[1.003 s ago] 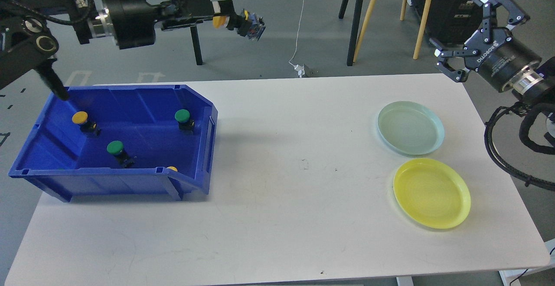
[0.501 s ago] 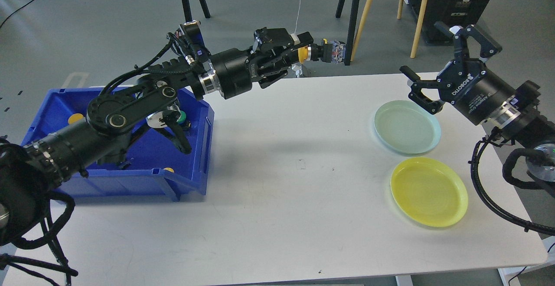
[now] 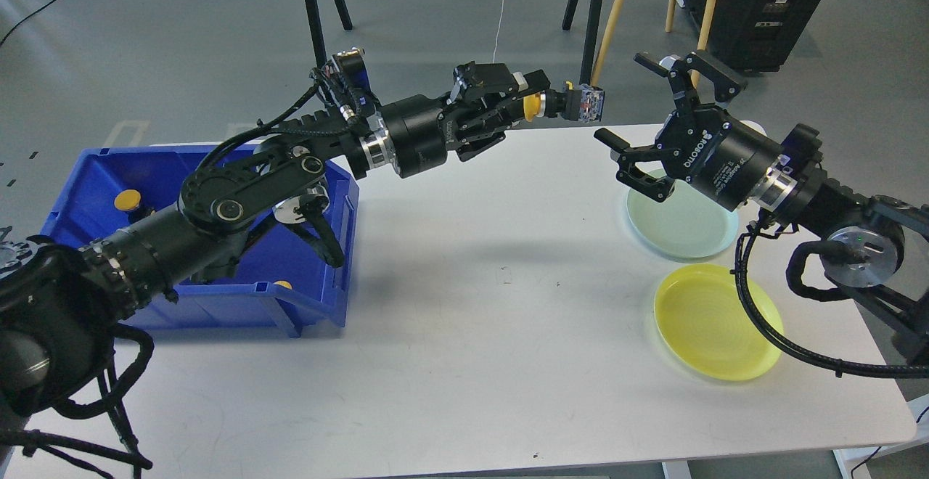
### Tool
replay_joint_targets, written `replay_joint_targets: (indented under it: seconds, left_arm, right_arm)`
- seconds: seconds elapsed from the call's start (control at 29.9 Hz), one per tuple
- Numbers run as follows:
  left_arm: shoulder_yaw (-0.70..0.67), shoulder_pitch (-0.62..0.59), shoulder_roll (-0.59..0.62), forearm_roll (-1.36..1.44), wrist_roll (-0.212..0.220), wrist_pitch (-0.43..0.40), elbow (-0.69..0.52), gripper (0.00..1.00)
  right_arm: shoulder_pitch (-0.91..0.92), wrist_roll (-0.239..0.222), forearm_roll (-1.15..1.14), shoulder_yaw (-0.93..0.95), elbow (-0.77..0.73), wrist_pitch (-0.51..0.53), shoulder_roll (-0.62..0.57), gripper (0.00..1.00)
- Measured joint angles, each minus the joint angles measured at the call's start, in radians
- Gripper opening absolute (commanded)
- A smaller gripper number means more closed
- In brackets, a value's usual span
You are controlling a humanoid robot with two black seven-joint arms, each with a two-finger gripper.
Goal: Pass button and place on color plate
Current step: 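Extend the button toward the right gripper and grasp it with the right gripper, then release with the left gripper and carry the button toward the yellow plate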
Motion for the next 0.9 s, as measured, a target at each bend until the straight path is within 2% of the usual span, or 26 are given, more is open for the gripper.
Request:
replay_joint_targets:
  seconds: [0.17, 0.3, 0.43, 0.5, 0.53, 0.57, 0.64, 0.7, 0.74, 0.77, 0.8, 0.84, 0.9]
  left_arm:
    - [0.0, 0.0, 0.0, 0.0, 0.0, 0.0, 0.0, 0.08]
    - [0.0, 0.0, 0.0, 0.0, 0.0, 0.0, 0.0, 0.08]
    - [0.0, 0.0, 0.0, 0.0, 0.0, 0.001, 0.0, 0.08]
    - [0.0, 0.0, 0.0, 0.0, 0.0, 0.001, 0.0, 0.08]
    - [0.0, 0.0, 0.0, 0.0, 0.0, 0.001, 0.0, 0.08]
    - [0.0, 0.0, 0.0, 0.0, 0.0, 0.001, 0.0, 0.08]
    - [0.0, 0.0, 0.0, 0.0, 0.0, 0.001, 0.0, 0.08]
    - [-0.001, 0.0, 0.0, 0.0, 0.0, 0.001, 0.0, 0.1]
    - [-0.002, 0.0, 0.0, 0.0, 0.0, 0.001, 0.0, 0.15]
    - [-0.003, 0.0, 0.0, 0.0, 0.0, 0.001, 0.0, 0.28]
    - [-0.004, 0.0, 0.0, 0.0, 0.0, 0.002, 0.0, 0.52]
    - [-0.007, 0.0, -0.001, 0.0, 0.0, 0.003, 0.0, 0.81]
    - [-0.011, 0.0, -0.006, -0.001, 0.0, 0.008, 0.0, 0.88]
  right_arm:
    - [0.018, -0.002, 0.0, -0.021, -0.007, 0.0, 0.029, 0.72]
    - [0.019, -0.002, -0.001, -0.023, -0.026, 0.001, 0.051, 0.51]
    - [0.02, -0.001, -0.004, -0.024, -0.044, 0.003, 0.062, 0.38]
    - [0.021, -0.001, -0.007, -0.024, -0.053, 0.005, 0.066, 0.26]
    - [0.021, -0.001, -0.008, -0.024, -0.056, 0.007, 0.069, 0.13]
    - [0.021, -0.001, -0.009, -0.024, -0.057, 0.008, 0.071, 0.08]
    - [0.021, -0.001, -0.011, -0.024, -0.061, 0.008, 0.077, 0.02]
    - [0.022, 0.0, -0.011, -0.022, -0.067, 0.006, 0.084, 0.01]
    - [0.022, -0.001, -0.011, -0.021, -0.069, 0.006, 0.086, 0.01]
    - [0.022, -0.001, -0.011, -0.021, -0.07, 0.006, 0.087, 0.01]
    - [0.022, -0.001, -0.011, -0.02, -0.07, 0.005, 0.087, 0.01]
    - [0.022, -0.002, -0.01, -0.02, -0.071, 0.005, 0.086, 0.01]
    - [0.022, -0.002, -0.008, -0.019, -0.071, 0.003, 0.083, 0.01]
